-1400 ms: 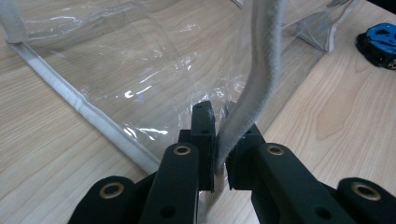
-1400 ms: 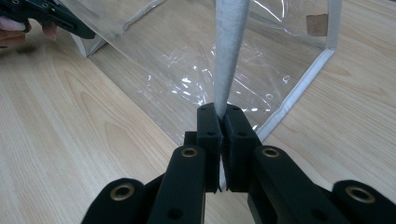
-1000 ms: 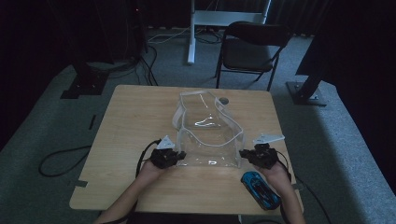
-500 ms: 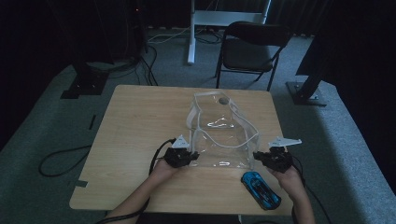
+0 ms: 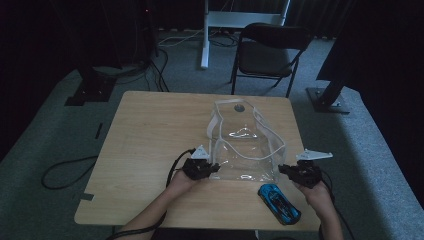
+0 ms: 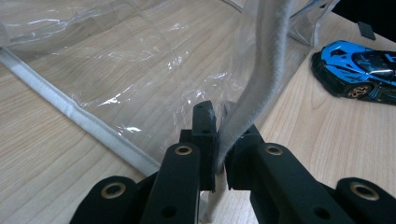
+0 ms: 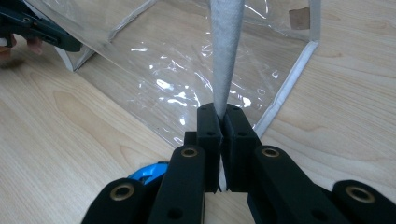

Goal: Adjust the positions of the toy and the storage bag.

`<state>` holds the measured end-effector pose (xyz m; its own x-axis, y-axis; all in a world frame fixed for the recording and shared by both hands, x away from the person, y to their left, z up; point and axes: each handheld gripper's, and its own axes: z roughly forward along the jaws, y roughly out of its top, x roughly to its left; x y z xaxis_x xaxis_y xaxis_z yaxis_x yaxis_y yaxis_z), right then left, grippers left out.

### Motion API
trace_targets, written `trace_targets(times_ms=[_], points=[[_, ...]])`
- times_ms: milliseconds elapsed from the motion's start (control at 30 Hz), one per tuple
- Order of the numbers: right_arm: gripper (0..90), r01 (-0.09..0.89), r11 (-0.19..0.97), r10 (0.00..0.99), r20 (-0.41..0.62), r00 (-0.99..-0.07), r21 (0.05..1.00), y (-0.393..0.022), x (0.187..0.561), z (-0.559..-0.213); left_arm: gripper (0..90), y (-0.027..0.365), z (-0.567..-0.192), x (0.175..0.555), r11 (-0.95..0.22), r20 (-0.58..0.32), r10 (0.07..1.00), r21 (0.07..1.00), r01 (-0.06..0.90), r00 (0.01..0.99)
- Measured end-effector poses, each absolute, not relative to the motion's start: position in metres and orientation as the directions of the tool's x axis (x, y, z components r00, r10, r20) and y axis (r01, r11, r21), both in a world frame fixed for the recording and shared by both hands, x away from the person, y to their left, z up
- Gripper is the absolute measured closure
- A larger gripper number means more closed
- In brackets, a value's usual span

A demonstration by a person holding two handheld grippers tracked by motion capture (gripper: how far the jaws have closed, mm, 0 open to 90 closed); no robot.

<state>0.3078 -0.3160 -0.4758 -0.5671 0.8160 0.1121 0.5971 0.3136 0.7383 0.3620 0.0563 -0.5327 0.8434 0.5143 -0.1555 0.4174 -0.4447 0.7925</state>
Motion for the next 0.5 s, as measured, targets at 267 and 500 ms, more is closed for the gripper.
trace_targets(times_ms=[267,500], points=[[86.5,0.604,0.293,0.824,0.125,-0.553,0.741,-0.3255,0.3015,-0.4767,84.7,0.05,-0.5338,0.3598,-0.442,-0.164,0.499,0.796,0.413,0.851],[85.9,0.612,0.288,0.826,0.133,-0.548,0.737,-0.3261,0.3009,-0.4761,84.3,0.0493,-0.533,0.3606,-0.446,-0.17,0.494,0.792,0.417,0.852]])
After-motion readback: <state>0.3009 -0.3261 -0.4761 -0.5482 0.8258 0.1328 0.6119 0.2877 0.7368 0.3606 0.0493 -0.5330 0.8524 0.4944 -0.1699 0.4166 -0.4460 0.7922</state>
